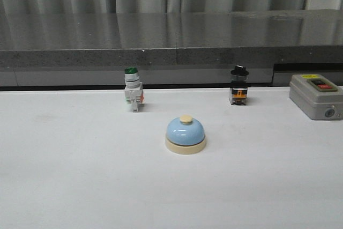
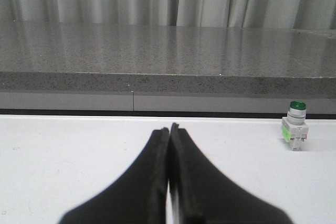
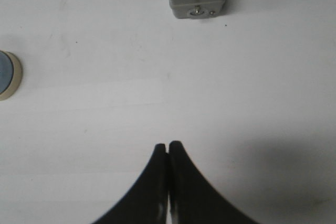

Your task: Place and press bell with both arms

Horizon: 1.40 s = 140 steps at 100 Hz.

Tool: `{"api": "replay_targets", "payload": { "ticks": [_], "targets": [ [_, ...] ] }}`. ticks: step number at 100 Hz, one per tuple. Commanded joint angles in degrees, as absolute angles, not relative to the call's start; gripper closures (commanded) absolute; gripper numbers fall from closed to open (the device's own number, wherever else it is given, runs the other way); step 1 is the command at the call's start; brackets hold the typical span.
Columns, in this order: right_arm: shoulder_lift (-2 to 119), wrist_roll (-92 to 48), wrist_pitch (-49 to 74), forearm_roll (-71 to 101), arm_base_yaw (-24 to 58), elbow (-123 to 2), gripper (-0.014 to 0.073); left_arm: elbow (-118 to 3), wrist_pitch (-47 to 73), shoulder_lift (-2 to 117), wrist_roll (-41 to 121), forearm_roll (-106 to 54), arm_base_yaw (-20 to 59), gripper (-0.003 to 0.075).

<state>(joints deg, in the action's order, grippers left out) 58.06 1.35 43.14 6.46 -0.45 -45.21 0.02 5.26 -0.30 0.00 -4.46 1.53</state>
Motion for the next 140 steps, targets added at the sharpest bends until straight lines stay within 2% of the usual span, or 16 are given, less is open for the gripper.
{"api": "replay_targets", "payload": {
  "ticks": [1, 38, 98, 125, 140],
  "targets": [
    [52.6, 1.2, 38.1, 7.2, -0.8, -44.3, 0.0655, 2.5, 1.0, -2.0, -0.9, -4.5, 1.7, 0.0741],
    [33.8, 1.2, 32.6, 7.2, -0.8, -35.3, 0.0655, 2.5, 1.0, -2.0, -0.9, -4.5, 1.7, 0.0741],
    [11.3, 1.2, 30.3, 7.2, -0.8, -24.0, 0.0655, 2.5, 1.0, -2.0, -0.9, -4.5, 1.7, 0.0741],
    [-1.9, 1.2, 23.1, 2.9, -0.8, -17.1, 0.0655, 2.5, 1.0, -2.0, -0.9, -4.5, 1.7, 0.0741],
    [-1.7, 1.2, 16.8, 0.6, -0.7, -14.4, 0.0655, 2.5, 1.0, -2.0, -0.9, -4.5, 1.7, 0.0741]
  ]
}}
